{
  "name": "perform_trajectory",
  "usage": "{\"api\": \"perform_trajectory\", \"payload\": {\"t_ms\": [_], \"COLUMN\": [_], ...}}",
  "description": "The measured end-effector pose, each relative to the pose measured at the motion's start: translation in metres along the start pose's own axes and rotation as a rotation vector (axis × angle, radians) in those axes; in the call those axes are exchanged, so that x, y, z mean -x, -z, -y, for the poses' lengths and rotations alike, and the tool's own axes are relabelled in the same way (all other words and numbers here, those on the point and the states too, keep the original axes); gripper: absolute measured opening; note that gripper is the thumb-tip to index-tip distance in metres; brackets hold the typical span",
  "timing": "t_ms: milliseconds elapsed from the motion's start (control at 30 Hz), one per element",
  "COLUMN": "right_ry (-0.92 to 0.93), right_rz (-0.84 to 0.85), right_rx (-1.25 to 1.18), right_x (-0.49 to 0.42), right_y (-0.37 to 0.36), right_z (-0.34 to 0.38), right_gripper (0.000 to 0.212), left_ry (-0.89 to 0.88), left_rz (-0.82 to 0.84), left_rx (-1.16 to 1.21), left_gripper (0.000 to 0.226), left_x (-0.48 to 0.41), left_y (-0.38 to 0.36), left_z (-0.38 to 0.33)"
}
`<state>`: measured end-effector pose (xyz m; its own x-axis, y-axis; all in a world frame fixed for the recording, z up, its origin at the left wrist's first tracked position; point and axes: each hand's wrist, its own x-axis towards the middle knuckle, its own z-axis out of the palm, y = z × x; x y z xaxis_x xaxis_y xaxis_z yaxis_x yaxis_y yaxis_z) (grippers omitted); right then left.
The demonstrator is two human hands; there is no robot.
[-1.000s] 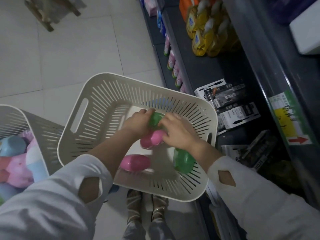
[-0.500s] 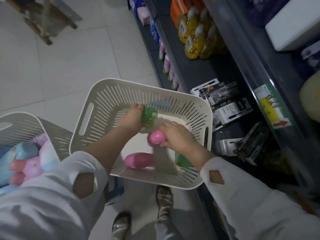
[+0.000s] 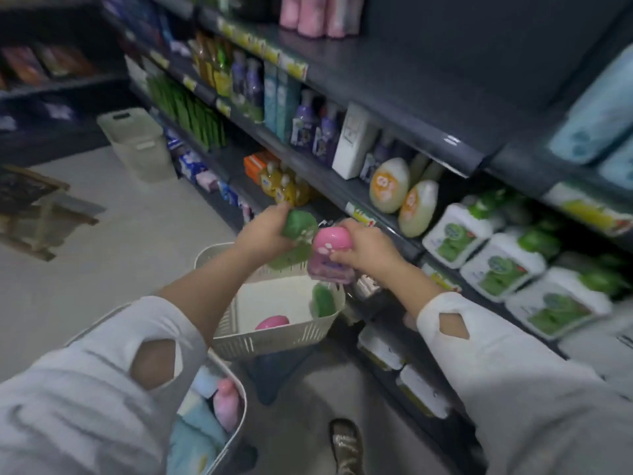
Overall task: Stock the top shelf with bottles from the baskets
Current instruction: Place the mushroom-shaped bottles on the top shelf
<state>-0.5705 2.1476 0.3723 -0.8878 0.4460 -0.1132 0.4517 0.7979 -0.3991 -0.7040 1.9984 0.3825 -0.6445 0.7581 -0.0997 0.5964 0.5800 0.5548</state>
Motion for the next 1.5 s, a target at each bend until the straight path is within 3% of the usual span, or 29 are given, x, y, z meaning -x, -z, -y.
{"api": "perform_trajectory", "payload": {"t_ms": [300,633,800,1167,1400,1500], "right_ry": [-0.181,-0.351,-0.397,-0.455,-0.542,-0.585], "right_rz": [-0.252,-0.628,-0.734,-0.784,-0.722,-0.683], "right_rx": [0.004,-0.035,-0.041,0.008,-0.046,-0.030], "right_x": [0.175,0.354,0.410,0.372,0.317,0.306], "right_y": [0.172,0.286,0.322,0.364,0.365,0.365], "right_z": [-0.022,-0.115,-0.157,-0.229,-0.278,-0.298], "right_gripper": [0.059,0.042,0.049,0.054,0.057,0.056], "left_ry": [-0.341,-0.643,-0.718,-0.820,-0.819,-0.872], "left_rz": [0.109,0.146,0.159,0.092,0.263,0.252], "left_rx": [0.029,0.282,0.368,0.260,0.150,0.044], "left_gripper": [0.066,0.057,0.054,0.053,0.056,0.058], "left_x": [0.066,0.130,0.142,0.068,-0.016,-0.042], "left_y": [0.061,0.019,-0.006,-0.035,-0.057,-0.069], "left_z": [-0.187,-0.389,-0.460,-0.534,-0.553,-0.562]}}
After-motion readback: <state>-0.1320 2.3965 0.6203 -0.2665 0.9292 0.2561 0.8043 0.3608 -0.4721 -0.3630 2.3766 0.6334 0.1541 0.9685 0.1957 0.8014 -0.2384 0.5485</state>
